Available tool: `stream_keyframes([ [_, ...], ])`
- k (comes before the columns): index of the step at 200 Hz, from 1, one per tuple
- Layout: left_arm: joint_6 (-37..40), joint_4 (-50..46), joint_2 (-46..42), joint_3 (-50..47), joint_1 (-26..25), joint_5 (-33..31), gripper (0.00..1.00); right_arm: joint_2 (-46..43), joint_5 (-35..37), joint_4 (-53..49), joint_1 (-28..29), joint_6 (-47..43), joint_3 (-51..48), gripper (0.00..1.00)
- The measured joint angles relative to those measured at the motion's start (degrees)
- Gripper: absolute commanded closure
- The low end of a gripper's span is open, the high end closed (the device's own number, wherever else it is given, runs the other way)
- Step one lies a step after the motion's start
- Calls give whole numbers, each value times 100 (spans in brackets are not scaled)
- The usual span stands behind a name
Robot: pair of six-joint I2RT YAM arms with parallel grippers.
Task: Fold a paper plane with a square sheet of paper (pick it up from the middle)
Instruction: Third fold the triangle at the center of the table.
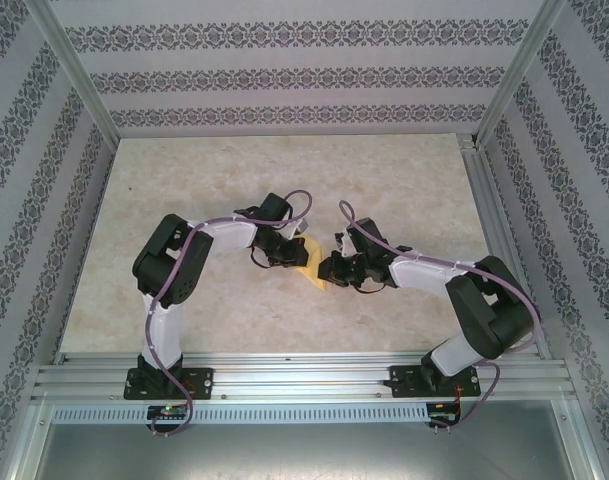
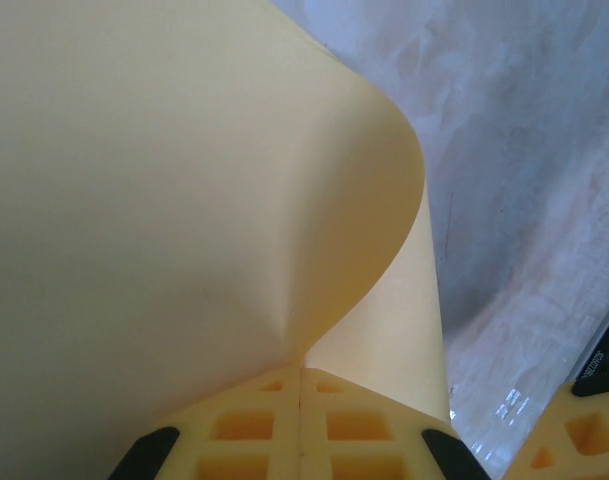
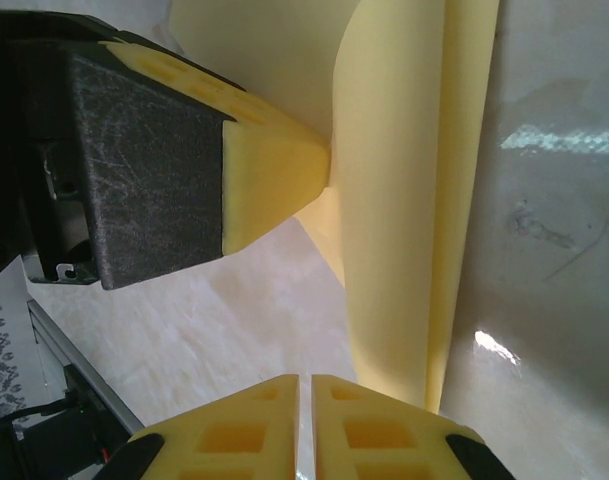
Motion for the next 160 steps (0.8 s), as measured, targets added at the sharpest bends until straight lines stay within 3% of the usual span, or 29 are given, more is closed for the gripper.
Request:
stream_keyframes([
  [160, 315, -369, 302, 461, 28, 42, 99, 398, 203, -315, 0, -149, 146, 85],
])
